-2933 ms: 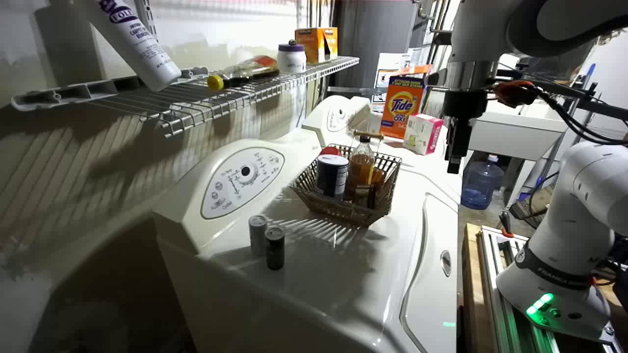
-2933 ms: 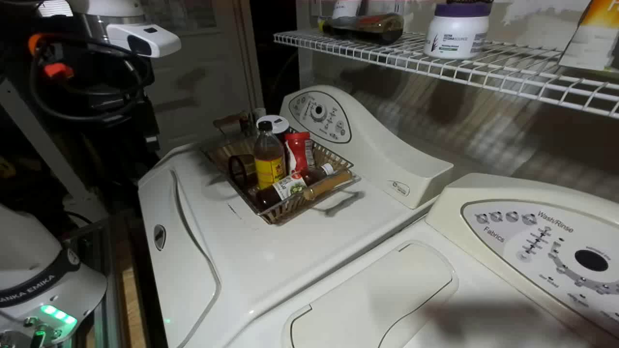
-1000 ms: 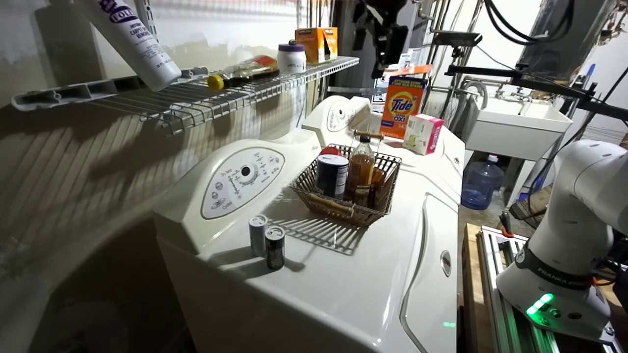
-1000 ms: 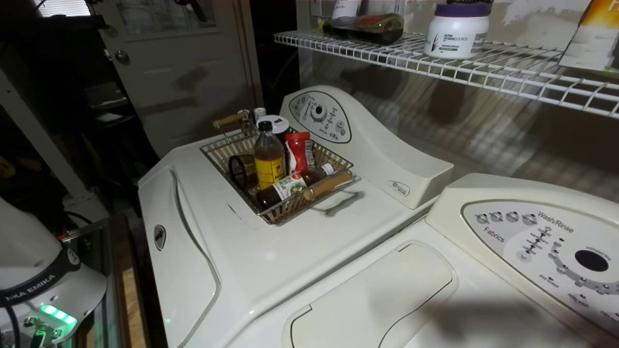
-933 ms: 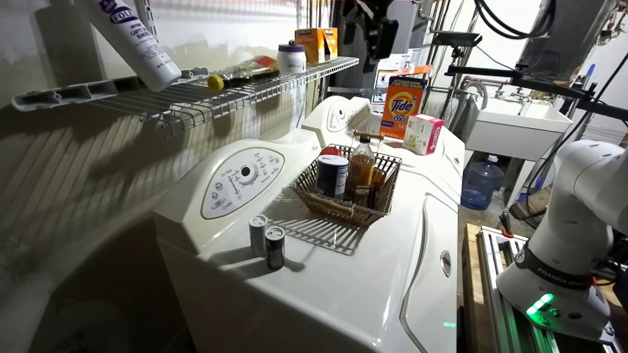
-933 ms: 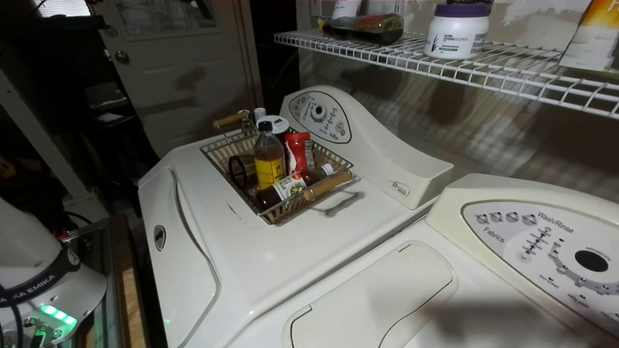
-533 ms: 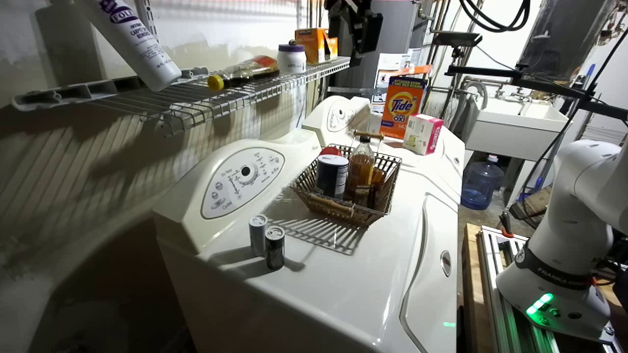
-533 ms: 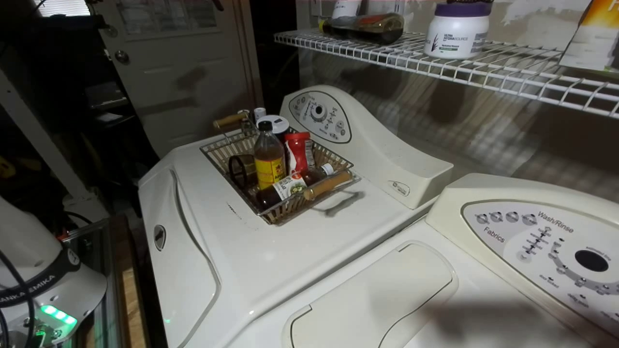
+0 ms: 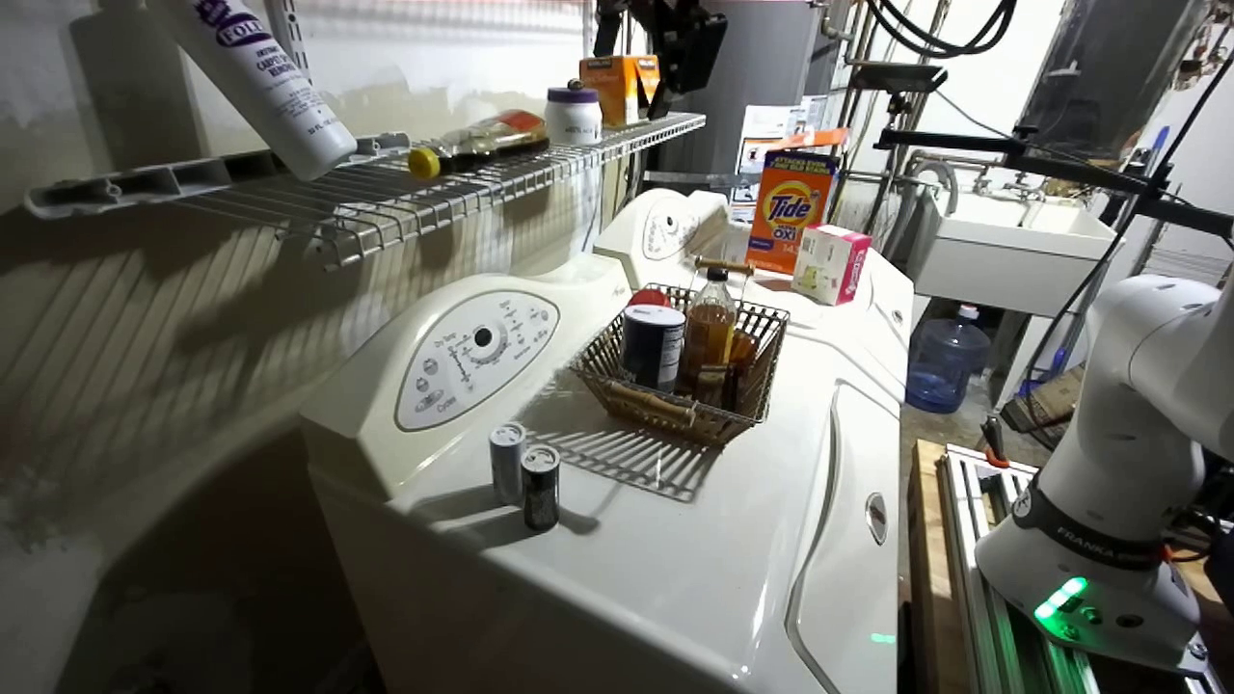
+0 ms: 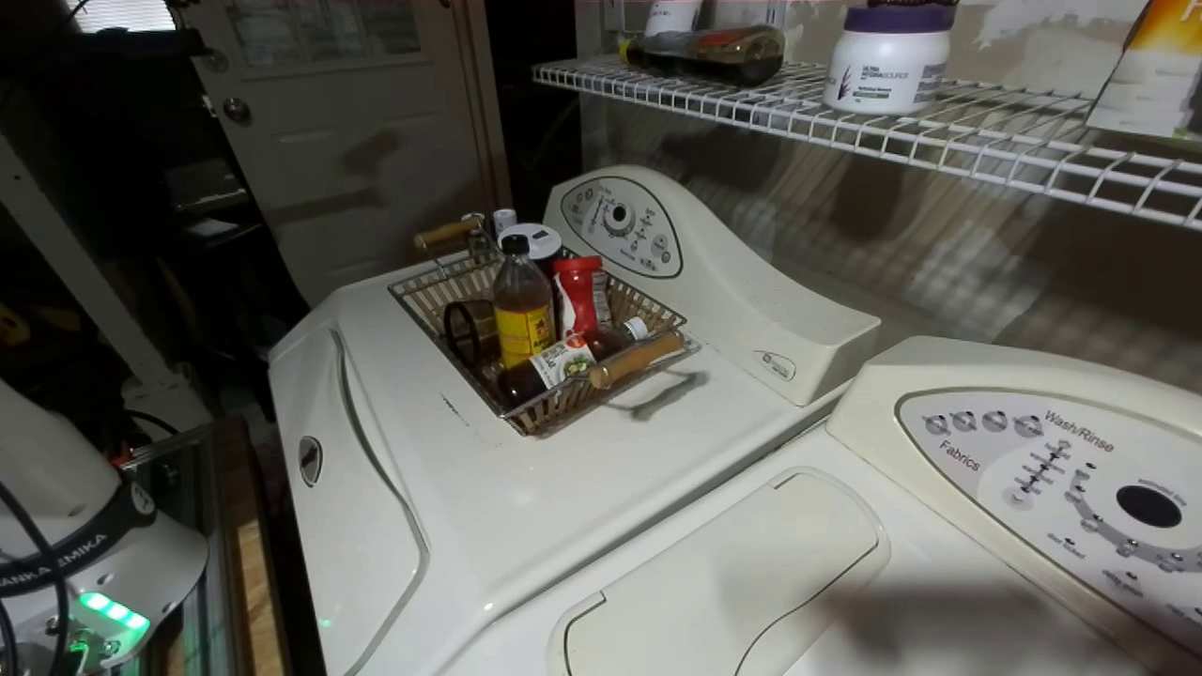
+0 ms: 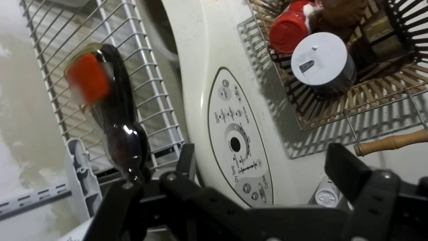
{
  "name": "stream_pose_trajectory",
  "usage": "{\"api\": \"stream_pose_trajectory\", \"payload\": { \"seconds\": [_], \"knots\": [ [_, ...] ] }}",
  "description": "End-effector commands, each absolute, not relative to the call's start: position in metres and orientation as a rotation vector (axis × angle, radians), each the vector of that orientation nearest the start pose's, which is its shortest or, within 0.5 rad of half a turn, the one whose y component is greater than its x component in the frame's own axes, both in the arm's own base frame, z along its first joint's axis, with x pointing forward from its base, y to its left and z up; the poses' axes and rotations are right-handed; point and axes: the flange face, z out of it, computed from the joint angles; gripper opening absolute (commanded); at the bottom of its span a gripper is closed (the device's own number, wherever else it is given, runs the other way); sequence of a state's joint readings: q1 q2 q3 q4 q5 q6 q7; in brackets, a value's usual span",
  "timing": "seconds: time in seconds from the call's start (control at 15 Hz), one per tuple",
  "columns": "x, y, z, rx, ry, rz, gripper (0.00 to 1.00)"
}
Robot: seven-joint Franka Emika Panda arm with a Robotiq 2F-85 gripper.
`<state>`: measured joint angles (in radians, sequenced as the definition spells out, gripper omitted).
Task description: Put the bottle lying down upright
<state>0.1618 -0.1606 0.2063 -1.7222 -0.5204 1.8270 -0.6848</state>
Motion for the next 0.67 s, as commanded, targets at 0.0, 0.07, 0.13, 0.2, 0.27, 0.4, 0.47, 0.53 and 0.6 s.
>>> {"api": "stream_pose_trajectory", "payload": {
  "seconds": [0.0, 0.07, 0.13, 0.2, 0.27, 0.4, 0.47, 0.53, 0.6],
  "knots": [
    [0.523, 0.164, 0.684, 1.992, 1.556, 0.263, 1.0],
    [0.529, 0.162, 0.685, 1.943, 1.607, 0.278, 1.0],
    [0.536, 0.162, 0.686, 1.895, 1.657, 0.297, 1.0],
    [0.544, 0.161, 0.686, 1.846, 1.706, 0.307, 1.0],
    [0.551, 0.16, 0.686, 1.795, 1.755, 0.315, 1.0],
    [0.57, 0.16, 0.682, 1.712, 1.85, 0.313, 1.0],
    [0.577, 0.159, 0.68, 1.688, 1.884, 0.305, 1.0],
    [0.585, 0.159, 0.677, 1.677, 1.91, 0.292, 1.0],
    [0.592, 0.16, 0.673, 1.663, 1.935, 0.283, 1.0]
  ]
}}
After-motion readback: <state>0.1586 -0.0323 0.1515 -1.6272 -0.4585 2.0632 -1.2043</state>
